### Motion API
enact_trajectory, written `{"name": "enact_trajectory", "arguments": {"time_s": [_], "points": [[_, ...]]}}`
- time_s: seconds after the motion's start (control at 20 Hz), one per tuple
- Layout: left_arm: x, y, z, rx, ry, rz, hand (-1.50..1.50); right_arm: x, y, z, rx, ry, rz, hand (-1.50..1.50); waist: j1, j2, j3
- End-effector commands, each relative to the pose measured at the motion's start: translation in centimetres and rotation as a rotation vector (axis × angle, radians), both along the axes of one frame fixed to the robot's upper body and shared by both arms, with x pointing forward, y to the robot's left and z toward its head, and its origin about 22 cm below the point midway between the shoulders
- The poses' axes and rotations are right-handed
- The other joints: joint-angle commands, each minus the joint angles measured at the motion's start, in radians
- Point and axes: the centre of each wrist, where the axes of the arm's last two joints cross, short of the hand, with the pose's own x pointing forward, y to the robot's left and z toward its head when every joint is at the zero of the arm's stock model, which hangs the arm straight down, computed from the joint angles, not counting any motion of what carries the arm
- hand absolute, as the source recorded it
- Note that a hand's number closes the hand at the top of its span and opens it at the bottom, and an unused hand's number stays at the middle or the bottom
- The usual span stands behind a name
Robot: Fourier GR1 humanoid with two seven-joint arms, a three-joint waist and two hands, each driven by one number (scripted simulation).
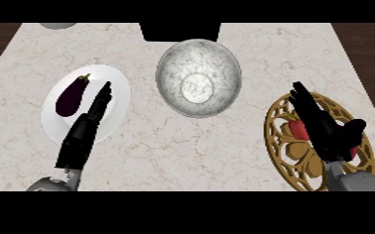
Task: Pick the pear from the placemat and place it in the bowl
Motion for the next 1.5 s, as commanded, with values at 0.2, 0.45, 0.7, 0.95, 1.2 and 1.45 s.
{"name": "enact_trajectory", "arguments": {"time_s": [0.2,0.45,0.7,0.95,1.2,1.45], "points": [[3.0,4.2,4.5,-0.1,-0.236,0.181,0.0,3.0,2.2,8.8,0.394,-0.356,0.306,-1.5,0.001,-0.035,0.034],[4.0,7.6,6.7,-0.181,-0.235,0.234,0.0,1.1,-2.3,6.9,0.003,-0.488,-0.201,-1.5,-0.034,-0.031,0.033],[3.5,9.5,6.2,-0.195,-0.259,0.214,0.0,-4.7,-4.2,7.7,-0.105,-0.556,-0.09,-1.5,-0.022,-0.029,0.034],[4.6,9.7,6.4,-0.192,-0.246,0.234,0.0,-5.9,-9.4,12.0,-0.387,-0.455,-0.091,-1.5,-0.028,-0.028,0.033],[3.9,10.6,5.8,-0.192,-0.259,0.242,0.0,-7.3,-12.5,18.1,-0.517,-0.272,-0.065,-1.5,-0.037,-0.032,0.032],[4.5,11.0,6.6,-0.204,-0.237,0.224,0.0,-6.6,-15.0,21.4,-0.725,-0.049,0.105,-1.5,-0.022,-0.028,0.033]]}}
